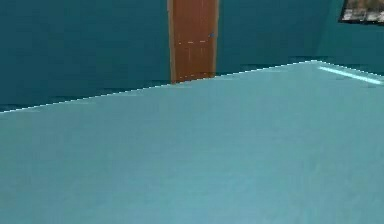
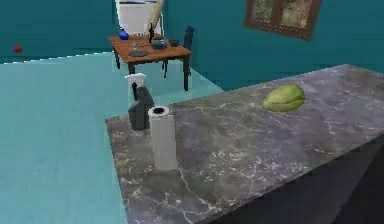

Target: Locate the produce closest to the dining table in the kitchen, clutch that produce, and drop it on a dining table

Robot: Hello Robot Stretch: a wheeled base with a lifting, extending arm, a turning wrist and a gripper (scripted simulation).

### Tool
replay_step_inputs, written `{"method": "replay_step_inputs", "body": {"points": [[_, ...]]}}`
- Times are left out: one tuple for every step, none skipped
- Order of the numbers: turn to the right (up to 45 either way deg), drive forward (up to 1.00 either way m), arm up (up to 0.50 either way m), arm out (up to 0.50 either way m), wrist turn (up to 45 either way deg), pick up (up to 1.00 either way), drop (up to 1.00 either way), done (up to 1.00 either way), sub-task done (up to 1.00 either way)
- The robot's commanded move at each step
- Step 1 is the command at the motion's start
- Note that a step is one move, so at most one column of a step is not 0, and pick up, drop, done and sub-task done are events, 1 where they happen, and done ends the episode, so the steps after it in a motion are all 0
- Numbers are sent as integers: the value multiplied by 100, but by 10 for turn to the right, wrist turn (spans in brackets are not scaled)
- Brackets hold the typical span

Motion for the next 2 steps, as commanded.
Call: {"method": "replay_step_inputs", "body": {"points": [[240,0,0,0,0,0,0,0,0],[0,20,0,0,0,0,0,0,0]]}}
